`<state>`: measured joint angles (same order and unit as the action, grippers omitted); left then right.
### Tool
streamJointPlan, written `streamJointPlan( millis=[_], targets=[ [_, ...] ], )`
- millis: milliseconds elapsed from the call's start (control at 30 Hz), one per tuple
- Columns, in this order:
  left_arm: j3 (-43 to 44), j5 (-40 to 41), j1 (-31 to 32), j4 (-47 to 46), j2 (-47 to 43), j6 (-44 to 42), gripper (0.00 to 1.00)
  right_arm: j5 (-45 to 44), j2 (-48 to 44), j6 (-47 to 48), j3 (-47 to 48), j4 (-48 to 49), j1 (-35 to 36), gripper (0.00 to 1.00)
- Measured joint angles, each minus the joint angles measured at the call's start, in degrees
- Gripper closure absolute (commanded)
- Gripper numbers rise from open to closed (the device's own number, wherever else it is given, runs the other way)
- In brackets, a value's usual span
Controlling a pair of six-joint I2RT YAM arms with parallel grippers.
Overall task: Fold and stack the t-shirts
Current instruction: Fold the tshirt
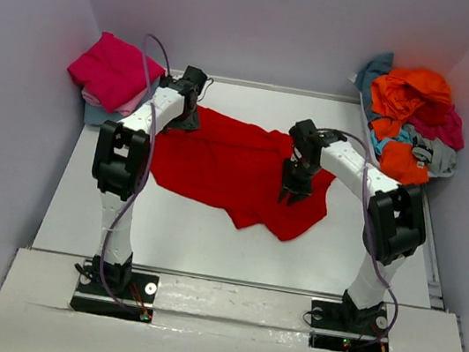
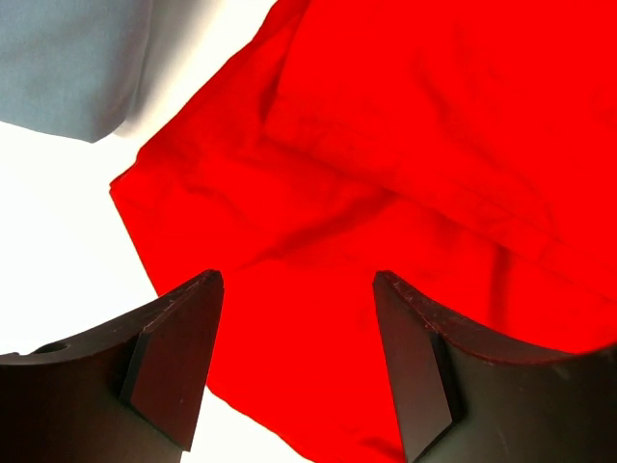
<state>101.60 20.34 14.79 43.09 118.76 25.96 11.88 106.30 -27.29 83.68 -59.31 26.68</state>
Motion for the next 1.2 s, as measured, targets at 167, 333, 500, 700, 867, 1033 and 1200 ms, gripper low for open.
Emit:
streamJointPlan(
  millis=[167,333,500,700,867,1033,1200],
  targets=[
    [0.81,-0.35,0.72,-0.02,0.79,-0.15,0.24,0.63,-2.12,-0.76,0.00,-0.09,5.57,0.63],
    [1.18,-0.72,1.79,0.00,2.05,-0.46,0.24,1.46,-1.79,-1.60,0.55,-0.74,10.75,0.63],
    [1.18,-1.25,2.14,-0.04,2.58,-0.83,0.24,2.19,-0.35,-2.34,1.36,-0.63,13.79,0.63],
    [1.11,-1.92,2.12,-0.33,2.58,-1.07,0.24,3.23,2.62,-2.60,1.40,0.07,15.39,0.63],
    [1.09,-2.14,2.10,-0.46,2.58,-1.29,0.24,3.61,6.88,-2.95,1.44,1.29,17.07,0.63],
    [1.05,-2.38,2.10,-0.46,2.58,-1.51,0.24,4.09,10.99,-3.21,4.00,1.64,19.04,0.63],
    [0.79,-2.60,2.10,-0.66,2.58,-1.53,0.24,3.89,13.99,-3.78,8.70,1.60,20.35,0.62]
  ],
)
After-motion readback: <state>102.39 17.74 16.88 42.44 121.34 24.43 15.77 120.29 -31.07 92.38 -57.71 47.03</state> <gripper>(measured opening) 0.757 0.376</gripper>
